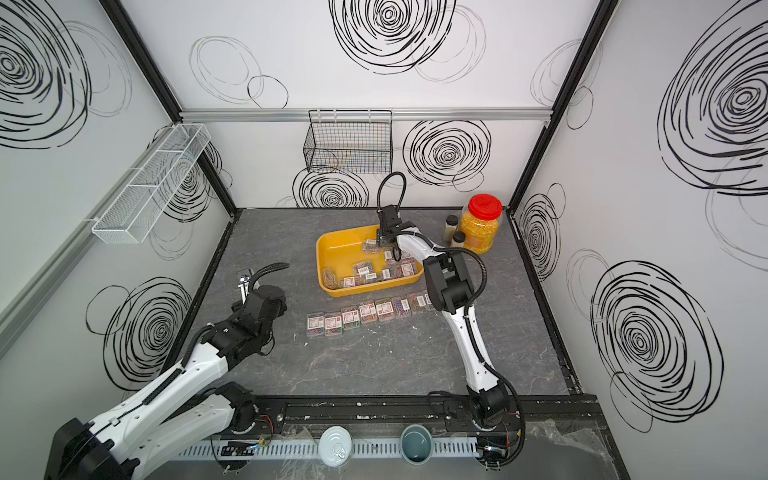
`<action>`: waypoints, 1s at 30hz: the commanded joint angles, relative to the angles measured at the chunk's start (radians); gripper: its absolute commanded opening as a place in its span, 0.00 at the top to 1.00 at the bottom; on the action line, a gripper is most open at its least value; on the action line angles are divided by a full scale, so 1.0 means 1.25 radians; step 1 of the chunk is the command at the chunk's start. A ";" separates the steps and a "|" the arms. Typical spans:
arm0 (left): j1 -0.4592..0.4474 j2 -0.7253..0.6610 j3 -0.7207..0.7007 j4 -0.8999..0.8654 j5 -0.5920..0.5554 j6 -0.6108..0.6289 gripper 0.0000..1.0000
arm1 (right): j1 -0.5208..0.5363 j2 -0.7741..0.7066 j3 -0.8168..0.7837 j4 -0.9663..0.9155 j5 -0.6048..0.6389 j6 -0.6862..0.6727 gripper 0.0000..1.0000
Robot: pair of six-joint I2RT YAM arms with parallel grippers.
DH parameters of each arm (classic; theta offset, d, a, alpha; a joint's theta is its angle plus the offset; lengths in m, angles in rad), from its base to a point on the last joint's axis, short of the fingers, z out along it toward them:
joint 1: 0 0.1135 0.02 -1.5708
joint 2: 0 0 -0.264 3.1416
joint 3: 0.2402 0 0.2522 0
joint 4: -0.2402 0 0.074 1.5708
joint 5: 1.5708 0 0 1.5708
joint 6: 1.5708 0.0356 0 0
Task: Take the paper clips out of the storage box
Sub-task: Pick up the boxed paper clips from the storage box.
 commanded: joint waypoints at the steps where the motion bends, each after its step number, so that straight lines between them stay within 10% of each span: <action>1: 0.004 -0.009 -0.002 0.016 -0.005 0.001 0.23 | 0.008 -0.012 -0.010 -0.032 -0.001 0.004 0.22; 30: 0.025 -0.045 -0.011 -0.036 -0.060 -0.060 0.20 | 0.218 -0.707 -0.693 0.372 0.003 -0.135 0.35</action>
